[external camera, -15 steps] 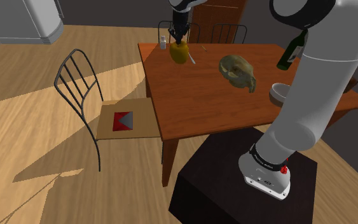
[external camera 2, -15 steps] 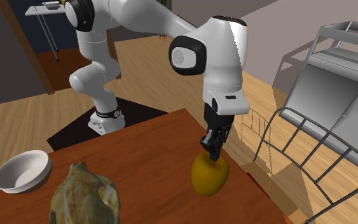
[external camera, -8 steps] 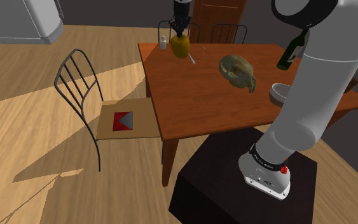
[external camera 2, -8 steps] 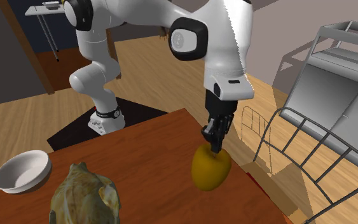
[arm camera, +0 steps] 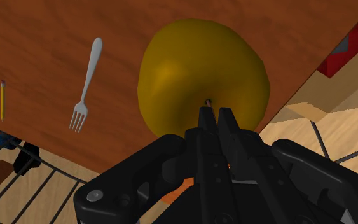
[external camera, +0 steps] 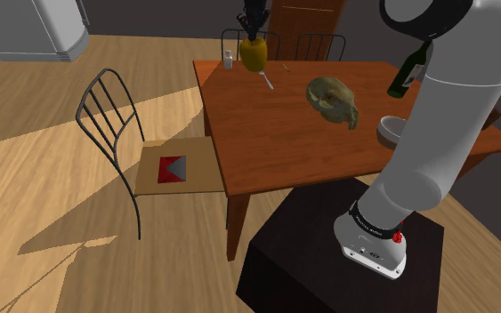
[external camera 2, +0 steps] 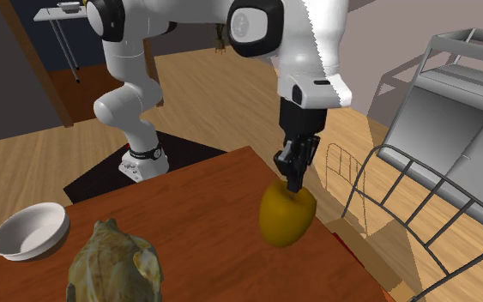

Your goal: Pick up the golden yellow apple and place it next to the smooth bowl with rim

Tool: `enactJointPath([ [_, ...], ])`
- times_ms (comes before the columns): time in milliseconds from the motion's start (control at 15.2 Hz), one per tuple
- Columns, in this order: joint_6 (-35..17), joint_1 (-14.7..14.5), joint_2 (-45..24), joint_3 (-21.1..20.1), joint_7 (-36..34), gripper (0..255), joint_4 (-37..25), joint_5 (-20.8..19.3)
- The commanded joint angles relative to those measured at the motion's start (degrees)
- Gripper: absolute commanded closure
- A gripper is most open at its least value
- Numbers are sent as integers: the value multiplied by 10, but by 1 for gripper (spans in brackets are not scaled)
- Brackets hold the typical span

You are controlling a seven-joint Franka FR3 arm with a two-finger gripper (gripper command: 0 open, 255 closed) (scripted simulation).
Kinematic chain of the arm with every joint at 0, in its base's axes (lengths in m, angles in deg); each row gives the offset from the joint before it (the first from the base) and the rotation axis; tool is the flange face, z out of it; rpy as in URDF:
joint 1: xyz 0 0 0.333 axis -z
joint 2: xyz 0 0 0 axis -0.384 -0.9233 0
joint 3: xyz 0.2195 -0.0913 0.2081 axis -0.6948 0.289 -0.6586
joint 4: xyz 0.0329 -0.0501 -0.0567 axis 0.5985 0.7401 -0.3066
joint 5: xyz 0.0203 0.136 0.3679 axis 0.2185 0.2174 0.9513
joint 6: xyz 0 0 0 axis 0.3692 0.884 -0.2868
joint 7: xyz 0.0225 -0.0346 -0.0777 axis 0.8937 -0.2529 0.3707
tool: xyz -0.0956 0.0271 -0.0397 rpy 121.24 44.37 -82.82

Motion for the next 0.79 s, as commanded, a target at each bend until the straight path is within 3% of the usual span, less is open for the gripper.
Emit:
enactJointPath([
  [0, 17, 0, -1, 0, 2, 255, -19, 1],
  [462, 69, 2, -11, 0, 10, 255, -81, 4],
  [726, 38, 22, 53, 14, 43, 255, 9, 0],
])
